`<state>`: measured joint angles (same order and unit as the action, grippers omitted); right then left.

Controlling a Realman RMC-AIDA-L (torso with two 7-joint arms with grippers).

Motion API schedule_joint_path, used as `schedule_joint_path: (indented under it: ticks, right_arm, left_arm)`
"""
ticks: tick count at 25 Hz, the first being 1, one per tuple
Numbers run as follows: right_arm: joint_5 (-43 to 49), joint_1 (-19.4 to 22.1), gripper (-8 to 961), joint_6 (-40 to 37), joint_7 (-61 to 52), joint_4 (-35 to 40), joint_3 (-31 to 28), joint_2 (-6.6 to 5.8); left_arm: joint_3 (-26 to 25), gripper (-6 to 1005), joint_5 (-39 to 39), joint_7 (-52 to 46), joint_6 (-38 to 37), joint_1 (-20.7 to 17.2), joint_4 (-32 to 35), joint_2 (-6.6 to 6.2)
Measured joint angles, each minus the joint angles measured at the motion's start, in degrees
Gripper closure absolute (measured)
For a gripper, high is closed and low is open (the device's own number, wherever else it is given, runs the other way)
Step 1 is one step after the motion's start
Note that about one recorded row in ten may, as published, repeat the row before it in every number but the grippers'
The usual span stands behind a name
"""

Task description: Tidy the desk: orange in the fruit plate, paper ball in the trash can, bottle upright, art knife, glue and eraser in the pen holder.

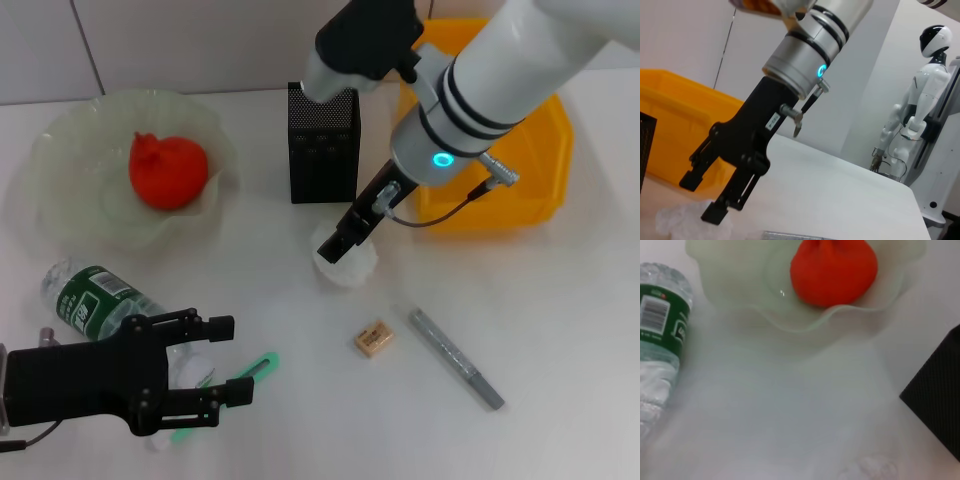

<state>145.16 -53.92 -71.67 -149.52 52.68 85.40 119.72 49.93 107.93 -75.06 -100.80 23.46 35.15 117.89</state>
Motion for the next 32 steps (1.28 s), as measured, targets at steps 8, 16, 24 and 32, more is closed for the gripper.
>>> schedule_joint_path:
  ticks: [8,16,24,32]
  right_arm:
    - [-0.88,-2.69,269,3.44,-0.14,-6.33,1.61,0.11]
    - [-1.24,-3.66,291,3.81,-0.16,-8.53,1.49,0.10]
    - [-1.29,-3.95,529,3.46,-0.16,-8.68,1.17,0.03]
    - [-1.29,-3.61,585,3.22,-0.16,-8.11,1.07,-0.02]
  left_arm:
    - [-0.01,217,0.03,0.00,-0.17,-0.06,0.09,0.05]
    - [-0.34,218,0.08,0.00,-0.14,-0.17,0.32,0.06]
    - [-0.38,219,0.09,0.00,-0.23,-0.18,0.38,0.05]
    - [-0.32,219,0.10,0.00,-0.17,-0.17,0.17,0.05]
